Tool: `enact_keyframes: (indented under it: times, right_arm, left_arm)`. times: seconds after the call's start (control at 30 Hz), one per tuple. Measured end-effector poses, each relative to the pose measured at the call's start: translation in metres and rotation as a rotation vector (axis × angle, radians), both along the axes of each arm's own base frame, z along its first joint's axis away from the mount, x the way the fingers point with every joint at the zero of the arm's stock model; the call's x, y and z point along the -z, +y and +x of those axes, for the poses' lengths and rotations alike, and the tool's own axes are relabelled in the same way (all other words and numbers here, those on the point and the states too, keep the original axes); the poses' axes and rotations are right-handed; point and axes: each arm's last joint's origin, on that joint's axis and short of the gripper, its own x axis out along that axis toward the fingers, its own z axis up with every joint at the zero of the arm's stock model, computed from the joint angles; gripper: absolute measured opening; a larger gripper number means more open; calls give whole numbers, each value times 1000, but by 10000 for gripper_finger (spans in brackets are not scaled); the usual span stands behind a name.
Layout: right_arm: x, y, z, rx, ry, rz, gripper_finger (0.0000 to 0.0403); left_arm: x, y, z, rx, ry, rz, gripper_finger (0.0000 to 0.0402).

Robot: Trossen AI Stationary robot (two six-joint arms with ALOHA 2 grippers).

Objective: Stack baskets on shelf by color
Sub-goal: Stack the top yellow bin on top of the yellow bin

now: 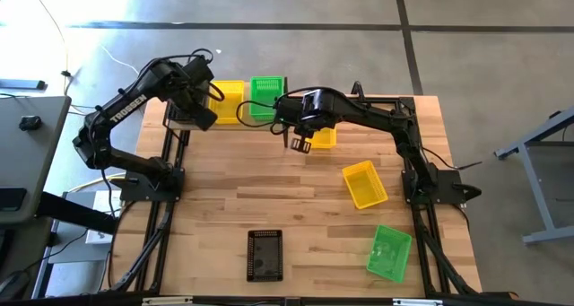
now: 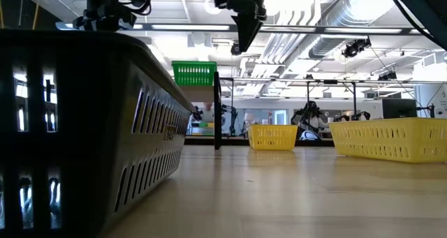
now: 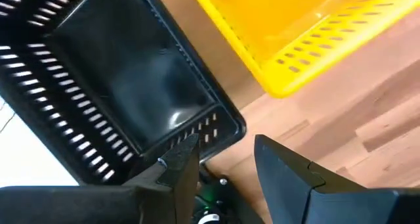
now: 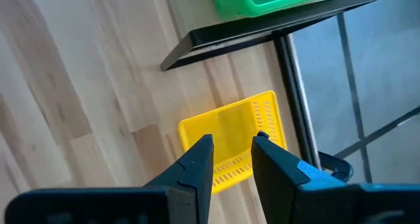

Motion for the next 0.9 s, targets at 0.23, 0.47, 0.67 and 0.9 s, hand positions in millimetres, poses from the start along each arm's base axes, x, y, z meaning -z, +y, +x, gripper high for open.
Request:
enact_keyframes:
  times: [0.23, 0.47, 0.67, 0.9]
  right_arm:
    - [0, -2, 0, 0, 4, -9, 90]
    - [0, -24, -6, 69, 12, -30, 90]
    - [0, -52, -17, 185, 18, -10, 90]
    - [1, -88, -31, 320, -14, 56, 90]
  left_arm:
    - [-2, -1, -3, -26, 27, 38, 135]
    - [-21, -17, -9, 3, -97, 69, 135]
    - [-37, -32, -7, 6, -225, 168, 135]
    - [-46, -51, 1, 89, -310, 218, 135]
